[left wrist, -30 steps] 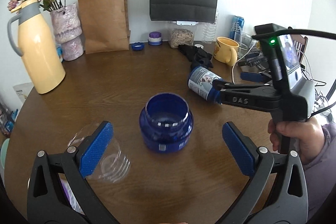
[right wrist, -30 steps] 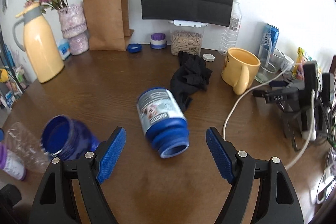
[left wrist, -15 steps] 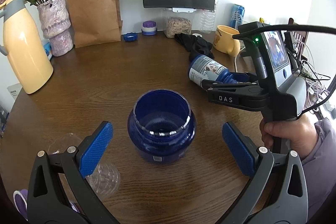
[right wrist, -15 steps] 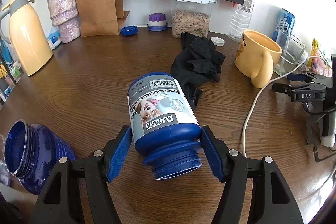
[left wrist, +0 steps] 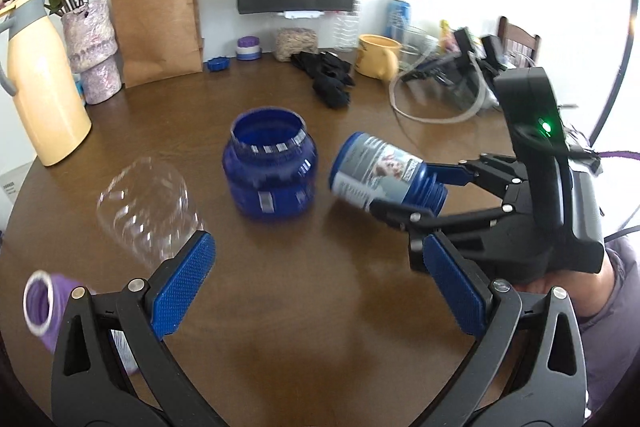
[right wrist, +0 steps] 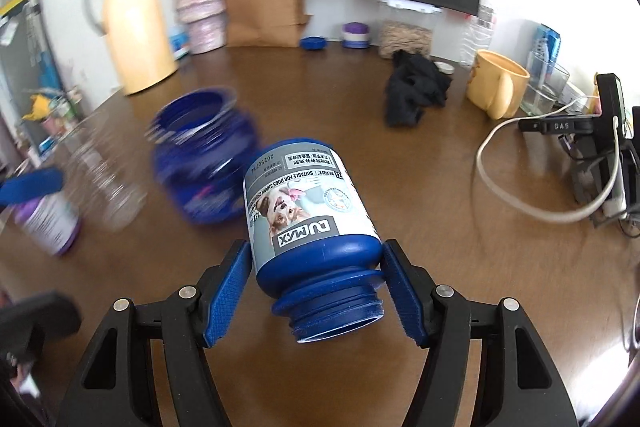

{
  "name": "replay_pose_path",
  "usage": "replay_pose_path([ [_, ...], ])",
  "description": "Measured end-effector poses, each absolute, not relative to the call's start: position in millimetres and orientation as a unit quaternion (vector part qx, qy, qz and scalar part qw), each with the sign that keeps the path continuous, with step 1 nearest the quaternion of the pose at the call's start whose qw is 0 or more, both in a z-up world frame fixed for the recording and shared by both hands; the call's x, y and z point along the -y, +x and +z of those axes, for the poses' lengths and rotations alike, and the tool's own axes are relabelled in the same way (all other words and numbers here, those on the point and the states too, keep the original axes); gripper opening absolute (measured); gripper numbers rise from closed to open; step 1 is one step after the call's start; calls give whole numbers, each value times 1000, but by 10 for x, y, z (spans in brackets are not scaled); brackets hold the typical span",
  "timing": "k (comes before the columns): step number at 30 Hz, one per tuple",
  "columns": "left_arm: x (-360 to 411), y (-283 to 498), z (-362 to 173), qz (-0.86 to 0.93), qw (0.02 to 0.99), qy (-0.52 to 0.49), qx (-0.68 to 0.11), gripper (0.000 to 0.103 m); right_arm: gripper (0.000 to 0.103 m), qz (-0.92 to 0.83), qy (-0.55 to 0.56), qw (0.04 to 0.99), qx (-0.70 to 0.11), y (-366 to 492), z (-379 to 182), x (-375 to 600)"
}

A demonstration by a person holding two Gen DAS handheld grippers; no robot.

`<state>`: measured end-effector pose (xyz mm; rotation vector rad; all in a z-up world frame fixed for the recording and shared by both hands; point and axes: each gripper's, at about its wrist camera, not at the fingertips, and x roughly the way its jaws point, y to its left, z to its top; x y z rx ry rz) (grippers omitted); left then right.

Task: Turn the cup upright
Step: 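Lift the bottle with the right gripper while the left gripper closes on its body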

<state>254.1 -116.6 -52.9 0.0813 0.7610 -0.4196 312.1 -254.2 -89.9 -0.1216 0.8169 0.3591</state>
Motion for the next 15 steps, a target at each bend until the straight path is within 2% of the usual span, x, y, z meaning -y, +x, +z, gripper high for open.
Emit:
replay_pose_path([
  [8, 884, 1857, -709, -308, 875, 149, -343, 103, 70, 346, -133, 846, -384, 2465, -1014, 2196],
  [15, 557, 1672, -692, -383, 837, 175, -349, 103, 70, 487, -169, 772, -370, 2161, -1051, 1815],
])
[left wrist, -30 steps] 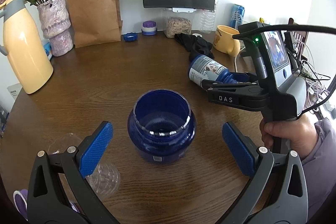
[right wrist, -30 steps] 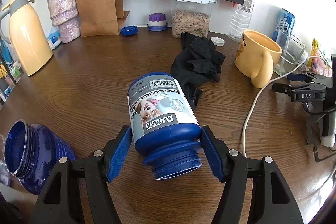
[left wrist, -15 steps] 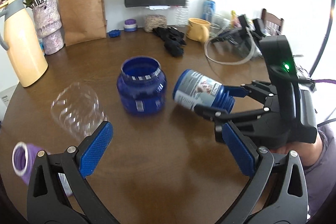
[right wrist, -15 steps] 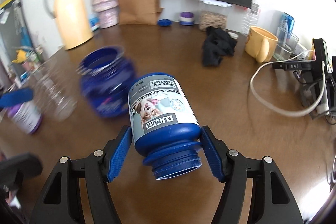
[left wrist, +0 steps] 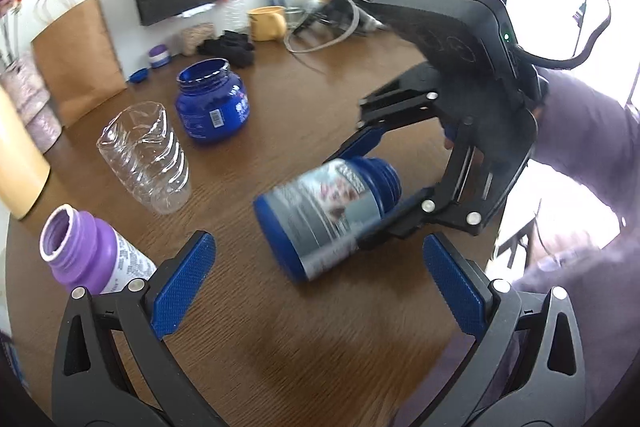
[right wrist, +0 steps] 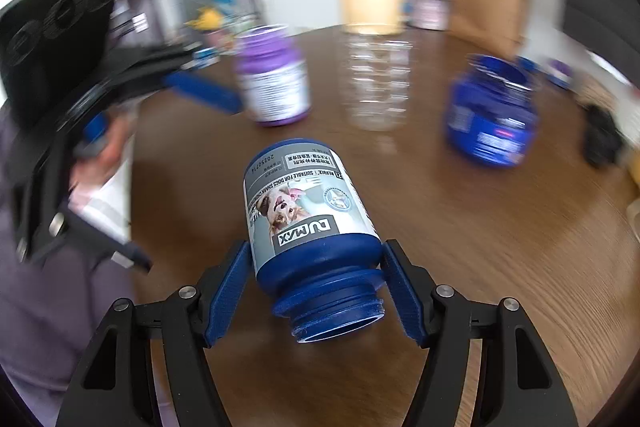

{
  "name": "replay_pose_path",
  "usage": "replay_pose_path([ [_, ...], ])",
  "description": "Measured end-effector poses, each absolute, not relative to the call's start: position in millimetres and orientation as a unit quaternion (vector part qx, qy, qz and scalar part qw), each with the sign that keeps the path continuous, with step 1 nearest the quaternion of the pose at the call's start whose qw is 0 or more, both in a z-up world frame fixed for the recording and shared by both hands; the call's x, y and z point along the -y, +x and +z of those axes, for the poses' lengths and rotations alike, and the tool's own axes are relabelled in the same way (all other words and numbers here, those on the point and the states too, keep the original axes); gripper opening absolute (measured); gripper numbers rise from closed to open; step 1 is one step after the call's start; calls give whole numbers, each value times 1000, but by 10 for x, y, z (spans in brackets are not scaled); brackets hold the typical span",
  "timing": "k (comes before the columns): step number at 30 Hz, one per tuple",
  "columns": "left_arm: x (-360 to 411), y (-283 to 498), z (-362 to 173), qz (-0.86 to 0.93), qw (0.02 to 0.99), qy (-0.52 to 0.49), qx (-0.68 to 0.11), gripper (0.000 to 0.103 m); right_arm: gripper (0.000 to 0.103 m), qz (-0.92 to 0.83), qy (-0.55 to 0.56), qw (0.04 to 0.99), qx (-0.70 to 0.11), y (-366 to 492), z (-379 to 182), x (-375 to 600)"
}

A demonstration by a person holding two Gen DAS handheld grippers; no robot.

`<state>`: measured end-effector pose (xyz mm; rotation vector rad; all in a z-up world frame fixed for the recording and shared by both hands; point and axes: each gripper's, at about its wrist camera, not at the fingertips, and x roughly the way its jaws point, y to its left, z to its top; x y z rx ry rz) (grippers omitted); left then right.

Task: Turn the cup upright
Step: 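Lift the bottle with the right gripper while the left gripper closes on its body, then rotate the bottle cap-up with the right gripper while the left gripper steadies it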

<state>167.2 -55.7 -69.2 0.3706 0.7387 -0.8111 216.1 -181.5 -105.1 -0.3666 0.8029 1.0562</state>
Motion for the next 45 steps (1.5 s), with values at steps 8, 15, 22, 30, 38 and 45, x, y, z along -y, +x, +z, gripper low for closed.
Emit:
replay_pose_path([
  [8, 478, 1729, -748, -416, 800, 216, -375, 74, 71, 549, -231, 722, -352, 2045, -1078, 1499],
  [15, 487, 1724, -917, -433, 747, 290, -413, 73, 71, 582, -248, 691, -350, 2111, -1086, 1406],
  [22, 526, 1674, -999, -447, 726, 316, -417, 69, 71, 598, -276, 673, -337, 2038, -1108, 1316],
  [30, 327, 1631, -996, -390, 771, 276, -422, 68, 73, 590, -251, 681, -355, 2163, -1175, 1328],
  [38, 65, 1649, -975, -288, 826, 206, -439, 68, 73, 527, -202, 726, -394, 2460, -1282, 1352],
  [45, 16, 1556, -974, -203, 875, 121, -422, 68, 73, 497, -71, 747, -436, 2588, -1216, 1546],
])
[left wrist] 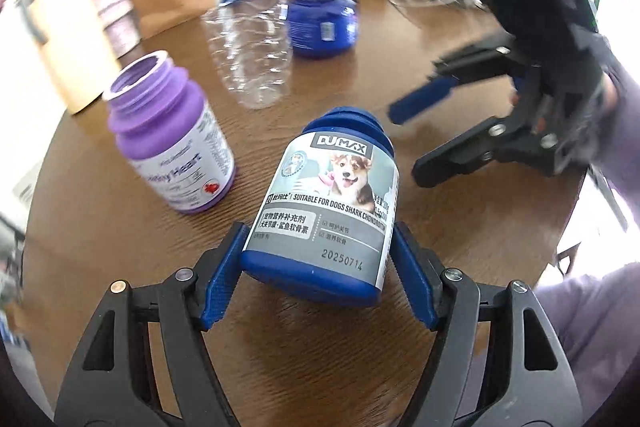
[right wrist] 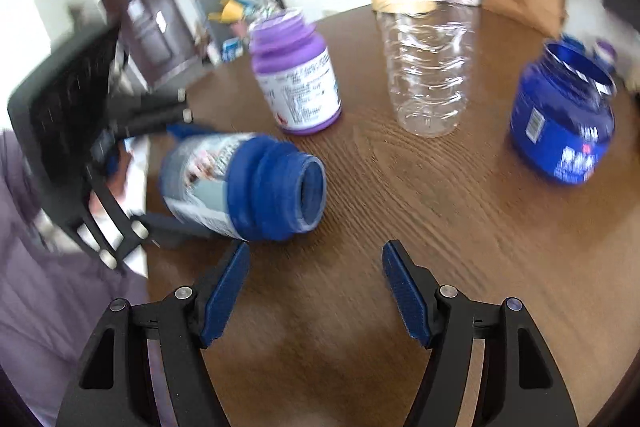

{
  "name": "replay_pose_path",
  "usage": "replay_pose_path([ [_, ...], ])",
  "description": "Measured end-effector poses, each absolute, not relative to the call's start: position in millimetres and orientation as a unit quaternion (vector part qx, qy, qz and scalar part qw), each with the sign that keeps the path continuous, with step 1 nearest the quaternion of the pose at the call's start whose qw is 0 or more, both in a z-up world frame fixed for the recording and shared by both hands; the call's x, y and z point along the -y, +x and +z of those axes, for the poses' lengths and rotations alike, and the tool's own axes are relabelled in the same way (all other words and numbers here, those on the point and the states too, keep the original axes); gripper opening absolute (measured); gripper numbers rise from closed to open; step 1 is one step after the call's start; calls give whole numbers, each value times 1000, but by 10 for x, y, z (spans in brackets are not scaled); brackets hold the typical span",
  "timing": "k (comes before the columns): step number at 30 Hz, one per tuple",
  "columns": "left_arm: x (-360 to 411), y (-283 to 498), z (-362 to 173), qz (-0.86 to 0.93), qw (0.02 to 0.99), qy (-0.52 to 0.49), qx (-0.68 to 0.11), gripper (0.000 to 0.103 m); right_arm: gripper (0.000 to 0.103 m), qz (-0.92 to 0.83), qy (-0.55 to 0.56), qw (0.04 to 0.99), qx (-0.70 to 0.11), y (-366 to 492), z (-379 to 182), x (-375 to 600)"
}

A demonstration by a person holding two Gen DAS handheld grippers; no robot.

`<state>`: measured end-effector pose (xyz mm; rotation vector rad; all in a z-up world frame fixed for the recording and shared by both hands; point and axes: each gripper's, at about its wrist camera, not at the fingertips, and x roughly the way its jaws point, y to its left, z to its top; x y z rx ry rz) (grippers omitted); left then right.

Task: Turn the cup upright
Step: 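Rotate the bottle cap-up with the right gripper while the left gripper steadies it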

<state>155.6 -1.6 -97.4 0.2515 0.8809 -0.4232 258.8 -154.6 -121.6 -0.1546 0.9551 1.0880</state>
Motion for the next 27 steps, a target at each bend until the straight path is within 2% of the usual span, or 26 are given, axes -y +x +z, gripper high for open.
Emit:
replay_pose_path([
  [6, 86, 1493, -961, -165, 903, 86, -388, 67, 73, 466, 115, 723, -497, 2685, -1326, 1714],
  [9, 165, 1456, -950, -156, 911, 86, -371, 66, 73, 472, 188, 703, -498, 2664, -1338, 1685],
  [12, 202, 1428, -963, -145, 916, 84, -364, 66, 73, 439, 251, 662, -553, 2770, -1514, 1632],
  [18, 193, 1404, -1014, -113, 922, 66, -365, 66, 73, 410, 270, 666, -562, 2892, -1460, 1446],
  [27, 178, 1411, -1048, -123, 914, 61, -382, 61, 76, 374, 190, 723, -549, 2902, -1262, 1062],
])
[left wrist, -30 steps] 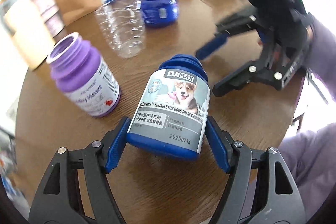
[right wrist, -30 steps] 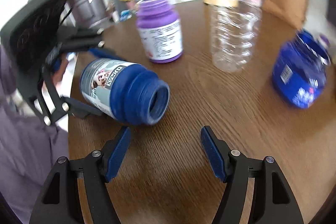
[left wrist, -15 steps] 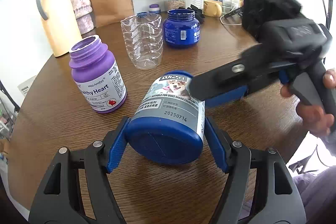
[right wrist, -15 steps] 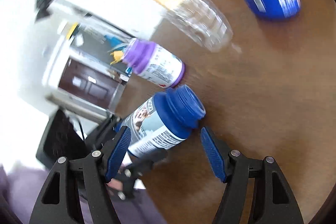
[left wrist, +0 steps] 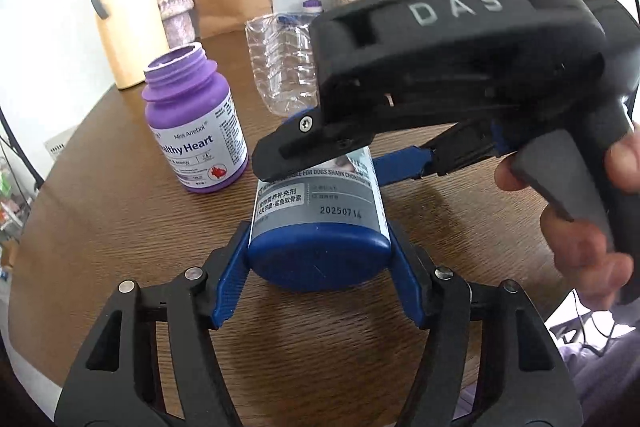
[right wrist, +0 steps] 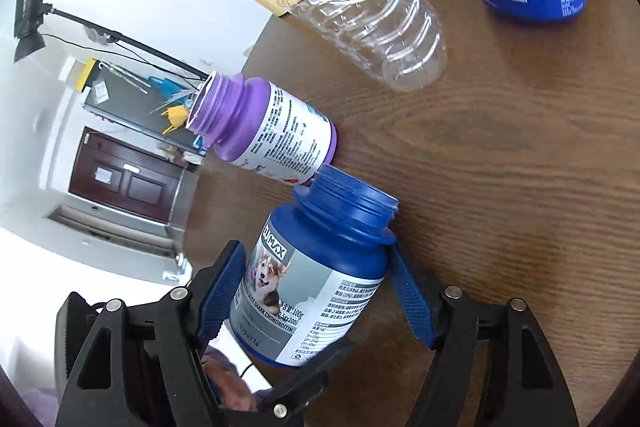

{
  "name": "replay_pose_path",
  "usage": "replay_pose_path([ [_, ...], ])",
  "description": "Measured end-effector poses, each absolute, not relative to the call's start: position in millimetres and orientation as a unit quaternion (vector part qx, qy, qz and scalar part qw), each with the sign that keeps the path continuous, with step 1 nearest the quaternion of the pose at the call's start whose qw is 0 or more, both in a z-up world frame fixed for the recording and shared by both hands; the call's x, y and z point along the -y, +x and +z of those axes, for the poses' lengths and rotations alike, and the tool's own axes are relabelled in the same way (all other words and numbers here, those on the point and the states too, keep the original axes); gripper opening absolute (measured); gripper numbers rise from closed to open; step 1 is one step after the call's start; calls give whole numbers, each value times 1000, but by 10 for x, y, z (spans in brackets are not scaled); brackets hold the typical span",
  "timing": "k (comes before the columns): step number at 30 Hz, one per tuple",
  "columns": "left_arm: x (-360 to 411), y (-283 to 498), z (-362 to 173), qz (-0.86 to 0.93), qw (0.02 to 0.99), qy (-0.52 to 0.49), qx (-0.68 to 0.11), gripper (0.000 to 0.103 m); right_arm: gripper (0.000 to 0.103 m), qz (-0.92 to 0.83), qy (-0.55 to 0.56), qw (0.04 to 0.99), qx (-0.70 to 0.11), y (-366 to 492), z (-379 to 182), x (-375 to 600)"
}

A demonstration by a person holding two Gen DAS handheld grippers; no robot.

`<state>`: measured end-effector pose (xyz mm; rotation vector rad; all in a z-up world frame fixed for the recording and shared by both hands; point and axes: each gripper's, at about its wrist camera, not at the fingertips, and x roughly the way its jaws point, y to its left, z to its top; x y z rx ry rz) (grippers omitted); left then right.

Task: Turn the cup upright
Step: 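Rotate the bottle cap-up with the right gripper while the left gripper steadies it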

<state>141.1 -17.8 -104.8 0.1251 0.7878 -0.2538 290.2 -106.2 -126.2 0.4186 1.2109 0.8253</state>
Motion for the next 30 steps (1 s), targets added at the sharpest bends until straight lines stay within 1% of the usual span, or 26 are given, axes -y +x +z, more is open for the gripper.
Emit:
replay_pose_path([
  [3, 70, 1457, -1025, -163, 902, 21, -400, 65, 75, 374, 157, 744, -531, 2825, -1185, 1003],
  [6, -57, 1500, -1001, -189, 893, -12, -409, 78, 75, 374, 104, 779, -492, 2708, -1070, 953],
  [9, -96, 1545, -991, -196, 890, -9, -411, 78, 74, 357, 23, 826, -437, 2550, -951, 877],
  [11, -104, 1545, -1005, -207, 884, -15, -419, 78, 72, 341, -53, 854, -390, 2422, -883, 791],
  [13, -145, 1614, -999, -215, 880, -27, -422, 78, 71, 338, -97, 862, -364, 2313, -850, 716],
  [14, -140, 1648, -1002, -220, 878, -26, -425, 78, 71, 340, -101, 862, -362, 2269, -858, 718],
  [16, -132, 1707, -1017, -235, 873, -32, -426, 78, 70, 353, -84, 853, -375, 2283, -855, 761],
  [17, -129, 1722, -1010, -246, 870, -44, -426, 79, 70, 368, -61, 841, -393, 2320, -871, 884],
  [19, -129, 1723, -985, -263, 864, -67, -424, 82, 71, 388, -12, 816, -428, 2457, -844, 950],
  [21, -140, 1791, -974, -268, 859, -90, -427, 82, 71, 385, 13, 805, -451, 2464, -879, 1099],
  [26, -302, 1988, -1048, -283, 813, -197, -470, 82, 71, 401, 92, 773, -484, 2623, -875, 1357],
  [28, -309, 2013, -1054, -273, 814, -198, -472, 82, 72, 409, 124, 754, -499, 2658, -868, 1316],
  [30, -245, 2024, -1071, -254, 823, -169, -478, 81, 73, 421, 156, 736, -507, 2683, -911, 1363],
])
